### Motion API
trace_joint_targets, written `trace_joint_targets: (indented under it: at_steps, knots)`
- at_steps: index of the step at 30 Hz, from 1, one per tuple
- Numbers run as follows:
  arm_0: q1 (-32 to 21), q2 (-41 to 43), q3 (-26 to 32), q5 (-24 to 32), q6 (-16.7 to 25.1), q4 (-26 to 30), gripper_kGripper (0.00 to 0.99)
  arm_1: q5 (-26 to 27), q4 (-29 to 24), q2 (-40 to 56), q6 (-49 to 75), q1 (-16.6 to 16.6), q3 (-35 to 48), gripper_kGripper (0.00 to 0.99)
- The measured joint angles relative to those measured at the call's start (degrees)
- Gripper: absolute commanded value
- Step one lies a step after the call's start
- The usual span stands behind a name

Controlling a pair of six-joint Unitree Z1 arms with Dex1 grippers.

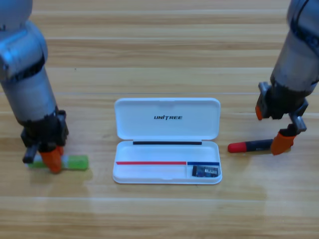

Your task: Clean up eraser and pencils

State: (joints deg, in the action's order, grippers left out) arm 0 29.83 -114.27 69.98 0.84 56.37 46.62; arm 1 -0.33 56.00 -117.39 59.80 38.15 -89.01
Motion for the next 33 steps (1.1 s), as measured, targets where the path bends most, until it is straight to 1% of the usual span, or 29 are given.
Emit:
trace_joint_targets:
  at_steps: [2,3,6,8,10,13,14,18,19,20,25,27,33]
  knots:
    - [0.41,0.01,4.82,-0.40,-0.97,5.59,0.000,0.00,-0.78,-2.08,0.44,-0.73,-0.01,0.879]
    - [0.83,0.02,8.11,-0.47,-1.47,8.06,0.000,0.00,-0.90,-3.02,0.59,-1.00,-0.04,0.854]
    - [2.75,0.08,17.16,-0.67,-4.05,13.80,0.000,0.00,-1.03,-5.48,0.85,-1.26,-0.37,0.825]
    - [4.73,0.08,21.78,-0.86,-5.85,16.61,0.000,0.00,-1.30,-6.73,1.07,-1.33,-0.70,0.808]
    - [6.88,0.07,24.69,-0.99,-7.42,18.26,0.000,0.00,-1.33,-7.94,1.20,-1.37,-1.26,0.742]
    - [10.35,-0.28,27.15,-1.05,-10.19,18.90,0.000,0.00,-1.45,-8.31,1.48,-1.45,-1.82,0.727]
    - [11.34,-0.60,27.64,-1.05,-10.93,18.90,0.000,0.00,-1.45,-8.32,1.65,-1.46,-1.84,0.709]
    - [14.84,-3.08,29.20,-1.05,-13.42,18.90,0.000,0.00,-1.45,-8.38,2.08,-1.50,-1.92,0.181]
    - [15.52,-3.85,29.53,-1.05,-14.00,18.90,0.000,0.00,-1.46,-8.42,2.31,-1.51,-1.94,0.077]
    - [16.10,-4.65,29.82,-1.05,-14.62,18.90,0.000,0.00,-1.46,-8.43,2.54,-1.52,-1.94,0.000]
    - [19.10,-8.44,30.71,-1.05,-16.85,18.90,0.000,0.01,-1.46,-8.43,3.11,-1.57,-1.94,0.000]
    - [20.04,-9.88,32.13,-1.05,-17.48,18.90,0.000,0.01,-1.46,-8.43,3.16,-1.60,-1.94,0.000]
    - [21.21,-12.36,35.29,-1.05,-18.11,18.89,0.000,0.01,-1.46,-8.37,3.22,-1.63,-1.94,0.000]
